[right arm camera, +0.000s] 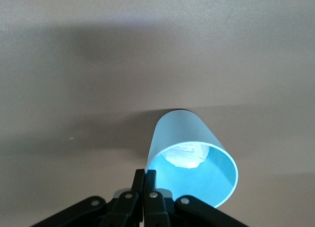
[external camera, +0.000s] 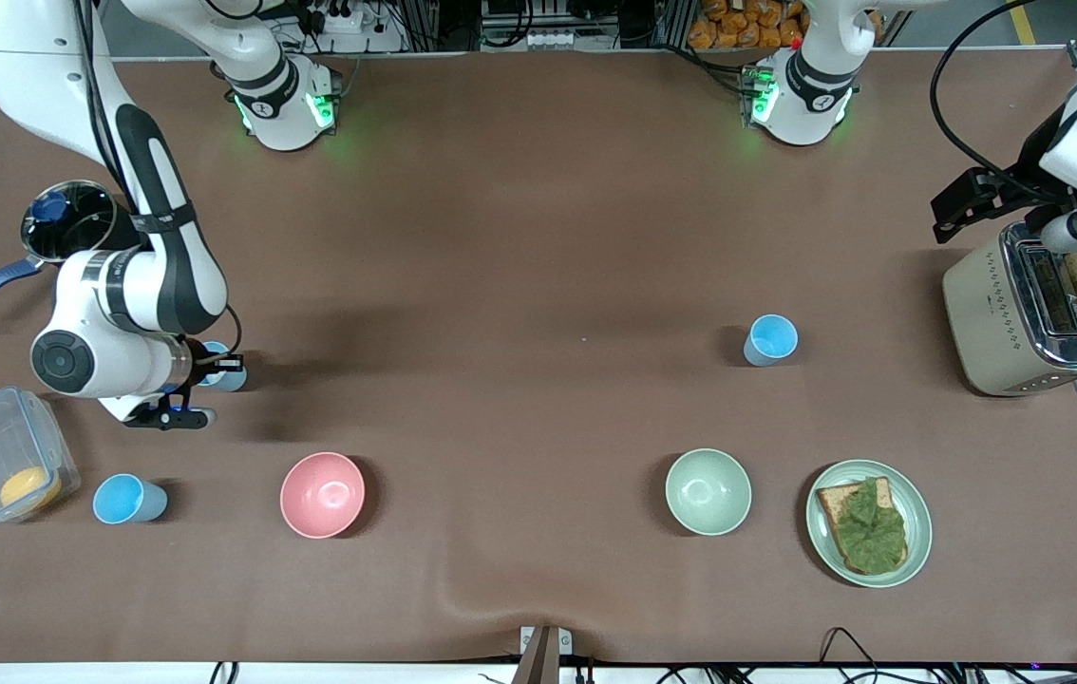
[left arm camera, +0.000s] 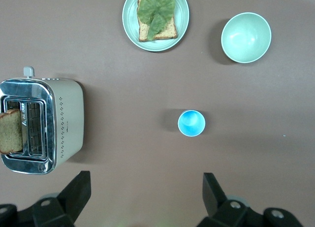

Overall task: Stack blue cups with both arms
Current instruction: 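Lower the right gripper onto the light blue cup and close it, then carry the cup with the right gripper to mid-table and release it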

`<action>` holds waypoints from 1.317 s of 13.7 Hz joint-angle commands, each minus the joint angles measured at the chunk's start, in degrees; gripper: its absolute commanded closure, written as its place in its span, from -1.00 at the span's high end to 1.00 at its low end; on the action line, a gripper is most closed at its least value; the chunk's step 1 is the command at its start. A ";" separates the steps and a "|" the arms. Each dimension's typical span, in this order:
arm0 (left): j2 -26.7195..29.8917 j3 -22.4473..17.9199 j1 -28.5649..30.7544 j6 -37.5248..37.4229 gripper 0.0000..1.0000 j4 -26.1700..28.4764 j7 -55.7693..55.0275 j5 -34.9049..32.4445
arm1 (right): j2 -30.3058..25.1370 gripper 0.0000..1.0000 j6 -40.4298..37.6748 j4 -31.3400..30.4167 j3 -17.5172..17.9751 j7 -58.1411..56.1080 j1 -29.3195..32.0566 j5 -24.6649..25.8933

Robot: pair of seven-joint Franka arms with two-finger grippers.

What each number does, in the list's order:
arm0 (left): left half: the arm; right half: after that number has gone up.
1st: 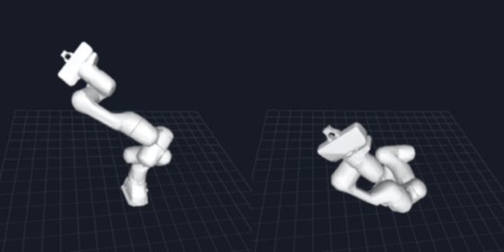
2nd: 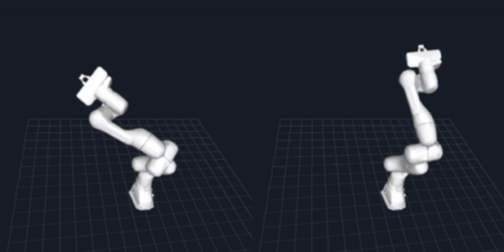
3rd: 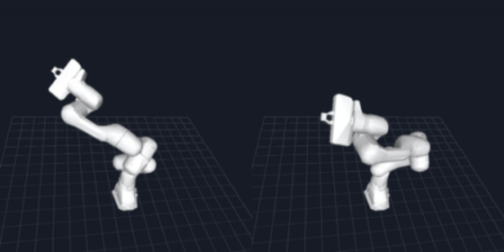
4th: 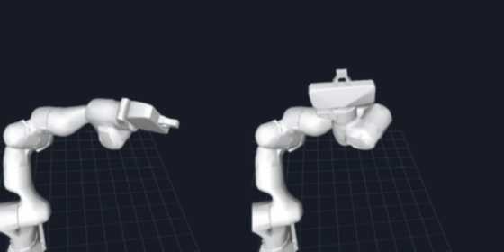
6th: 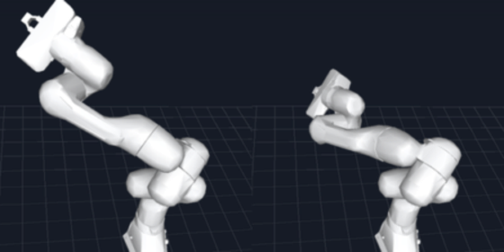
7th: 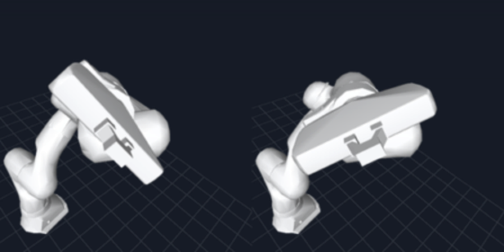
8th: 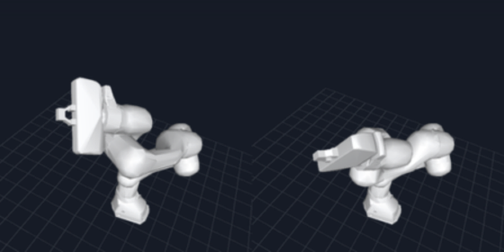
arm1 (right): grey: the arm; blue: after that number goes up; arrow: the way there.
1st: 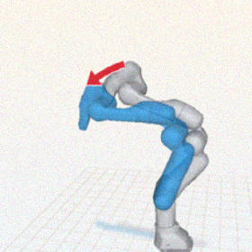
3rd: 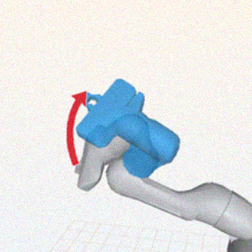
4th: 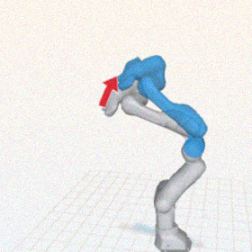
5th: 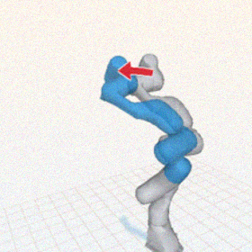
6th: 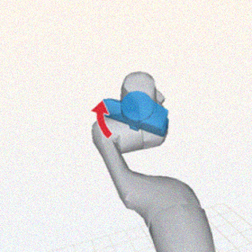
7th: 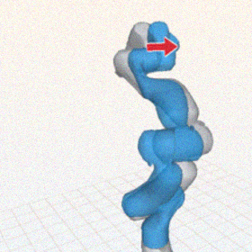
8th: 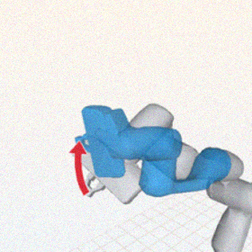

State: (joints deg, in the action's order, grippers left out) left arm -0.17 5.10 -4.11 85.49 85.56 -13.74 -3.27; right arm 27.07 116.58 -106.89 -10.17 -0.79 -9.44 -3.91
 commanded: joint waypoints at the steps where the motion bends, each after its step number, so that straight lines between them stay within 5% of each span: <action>1: -0.09 0.26 1.21 0.03 1.00 -0.75 0.55 1.16 | 0.79 -1.00 0.15 1.42 0.15 -0.27 -0.92 -0.83; 6: -0.09 0.26 1.48 0.03 1.00 -0.75 0.64 1.16 | 0.53 -1.00 -10.66 8.18 0.15 8.06 -7.77 -7.68; 18: -0.18 0.96 1.57 0.12 1.00 -0.75 0.82 0.98 | 10.45 -1.00 -2.94 21.45 0.15 40.85 -33.08 -22.98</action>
State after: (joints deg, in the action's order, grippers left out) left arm -0.17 5.85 -2.56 85.56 85.51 -13.62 -3.27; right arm 33.97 112.73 -89.85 -9.18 36.43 -39.85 -25.05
